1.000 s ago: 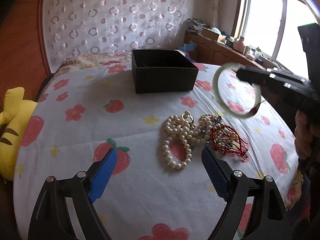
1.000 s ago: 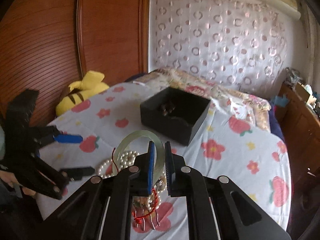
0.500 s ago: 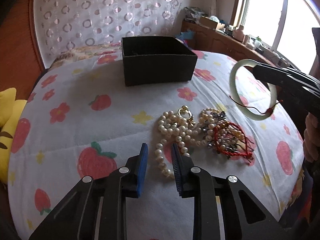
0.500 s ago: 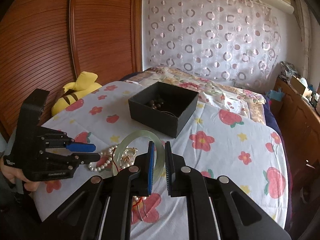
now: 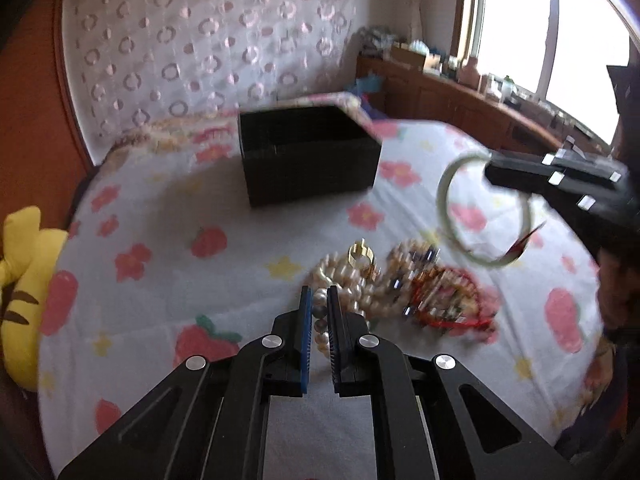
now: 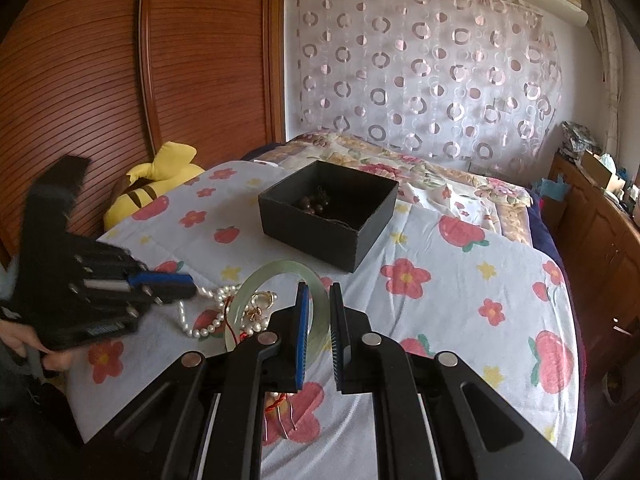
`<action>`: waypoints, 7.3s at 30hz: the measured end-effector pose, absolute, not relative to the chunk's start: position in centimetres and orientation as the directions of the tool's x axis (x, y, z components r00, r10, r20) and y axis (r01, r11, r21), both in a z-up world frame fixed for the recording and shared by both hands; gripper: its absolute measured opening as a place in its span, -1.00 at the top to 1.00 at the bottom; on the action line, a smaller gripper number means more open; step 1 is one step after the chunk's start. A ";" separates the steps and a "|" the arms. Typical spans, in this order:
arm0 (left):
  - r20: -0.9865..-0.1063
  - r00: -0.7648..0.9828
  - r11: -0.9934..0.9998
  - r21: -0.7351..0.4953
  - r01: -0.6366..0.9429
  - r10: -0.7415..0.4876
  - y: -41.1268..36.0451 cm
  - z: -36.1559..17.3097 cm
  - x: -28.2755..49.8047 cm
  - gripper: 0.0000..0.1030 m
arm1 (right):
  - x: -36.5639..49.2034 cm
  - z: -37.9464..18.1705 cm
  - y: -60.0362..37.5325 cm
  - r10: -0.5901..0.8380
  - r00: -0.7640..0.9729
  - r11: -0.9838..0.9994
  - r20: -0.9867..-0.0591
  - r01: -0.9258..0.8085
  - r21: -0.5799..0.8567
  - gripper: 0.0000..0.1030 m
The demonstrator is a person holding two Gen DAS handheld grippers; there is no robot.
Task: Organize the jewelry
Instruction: 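Grasp the pearl necklace with the left tool while the right tool holds the jade bangle, then carry the pearls and jade bangle into the black box and open both tools, then return to the pile and grasp the red bead bracelet with the right tool, then lift the red bead bracelet with the right tool while the left tool approaches the gold ring, then grasp the gold ring with the left tool while the right tool holds the red beads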
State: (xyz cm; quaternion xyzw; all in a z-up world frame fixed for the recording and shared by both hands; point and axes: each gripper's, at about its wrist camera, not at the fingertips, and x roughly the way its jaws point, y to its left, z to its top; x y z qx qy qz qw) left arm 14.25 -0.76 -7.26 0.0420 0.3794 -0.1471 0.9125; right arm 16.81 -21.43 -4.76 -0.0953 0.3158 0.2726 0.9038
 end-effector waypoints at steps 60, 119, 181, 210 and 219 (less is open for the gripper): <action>-0.580 0.777 0.958 -0.023 0.285 -0.245 -0.2 3.4 30.4 0.87 | 30.0 -0.8 -19.0 0.457 0.674 0.831 -0.581 -0.557 0.008 0.77; -0.663 0.717 0.973 -0.091 0.211 -0.217 2.8 -7.7 16.2 -0.58 | 17.8 -8.7 -21.4 0.450 0.547 0.817 -0.706 -0.571 0.079 0.74; -0.750 0.604 0.945 -0.084 0.315 -0.268 -2.9 -10.8 18.5 0.19 | 16.7 -6.1 -25.9 0.484 0.575 0.848 -0.659 -0.493 0.192 0.93; -0.745 0.605 0.947 -0.116 0.300 -0.282 -1.6 -9.3 20.7 0.89 | 16.2 -7.5 -25.6 0.480 0.567 0.849 -0.670 -0.494 0.190 0.93; -0.712 0.645 0.952 -0.114 0.284 -0.278 -0.8 -7.0 21.1 0.89 | 16.9 -6.6 -25.1 0.482 0.581 0.848 -0.656 -0.496 0.184 0.93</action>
